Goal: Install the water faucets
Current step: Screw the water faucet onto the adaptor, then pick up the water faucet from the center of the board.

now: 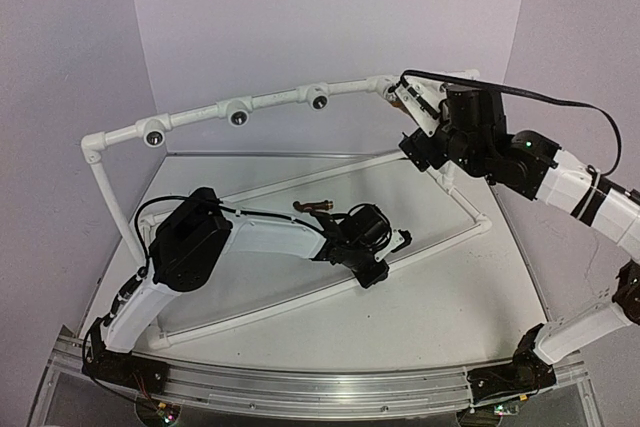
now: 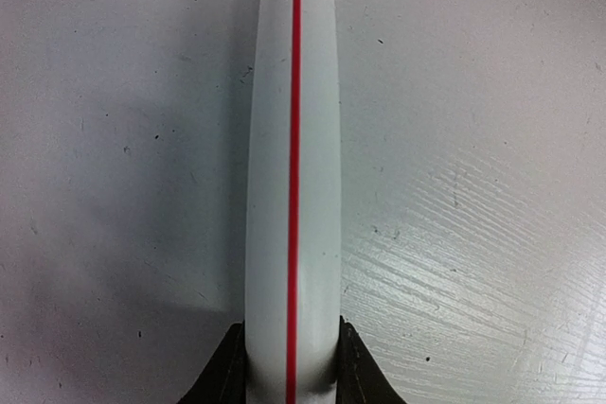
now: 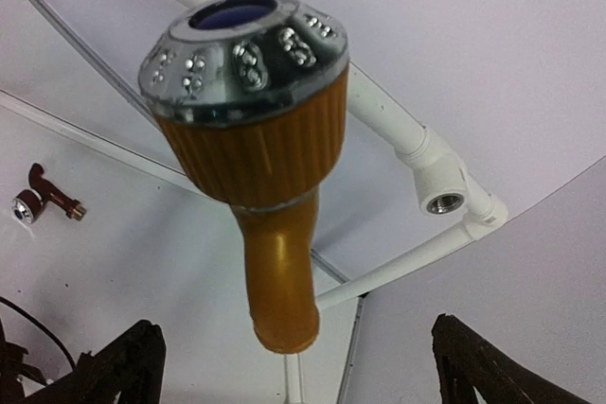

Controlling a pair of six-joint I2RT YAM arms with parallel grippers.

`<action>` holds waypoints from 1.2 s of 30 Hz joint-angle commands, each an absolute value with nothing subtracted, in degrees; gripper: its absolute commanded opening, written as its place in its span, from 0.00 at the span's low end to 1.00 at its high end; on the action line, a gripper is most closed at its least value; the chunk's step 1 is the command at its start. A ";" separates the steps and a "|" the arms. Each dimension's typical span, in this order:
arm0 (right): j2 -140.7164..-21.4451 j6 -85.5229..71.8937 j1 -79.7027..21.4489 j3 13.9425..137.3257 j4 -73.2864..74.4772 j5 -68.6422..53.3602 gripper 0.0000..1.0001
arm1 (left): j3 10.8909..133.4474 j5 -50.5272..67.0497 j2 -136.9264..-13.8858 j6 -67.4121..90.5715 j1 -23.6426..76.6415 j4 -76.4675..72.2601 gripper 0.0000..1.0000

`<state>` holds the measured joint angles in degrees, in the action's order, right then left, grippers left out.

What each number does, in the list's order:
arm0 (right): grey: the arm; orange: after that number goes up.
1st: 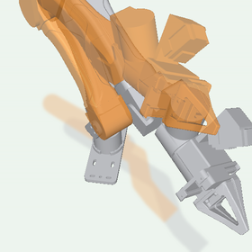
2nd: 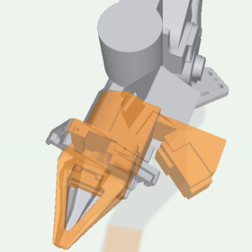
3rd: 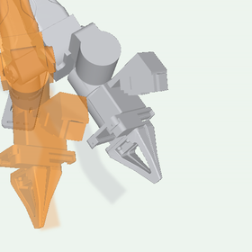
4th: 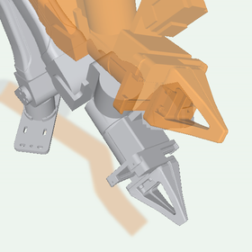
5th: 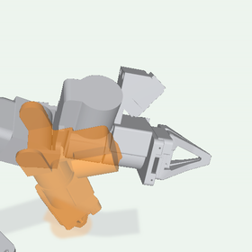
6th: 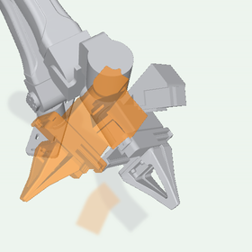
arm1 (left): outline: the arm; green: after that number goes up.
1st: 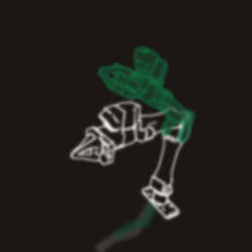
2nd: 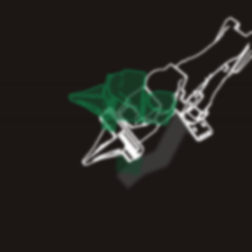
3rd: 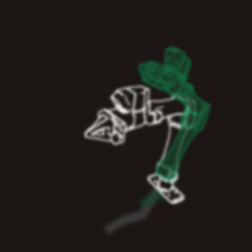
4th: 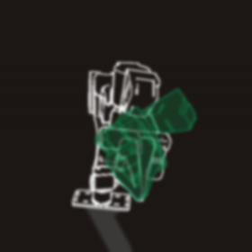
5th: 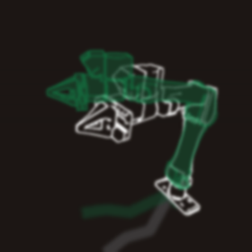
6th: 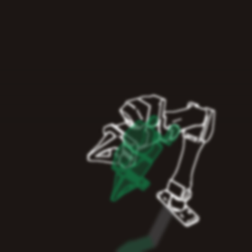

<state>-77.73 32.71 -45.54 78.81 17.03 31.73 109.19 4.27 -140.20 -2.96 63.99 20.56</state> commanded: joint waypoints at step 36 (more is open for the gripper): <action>-55.87 -4.93 -46.50 49.15 19.48 10.58 0.98 | 98.72 12.87 -116.11 12.54 61.22 24.11 0.90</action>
<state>-52.62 6.23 -46.28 56.10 26.24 12.68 102.00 13.91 -128.27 6.75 61.81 24.70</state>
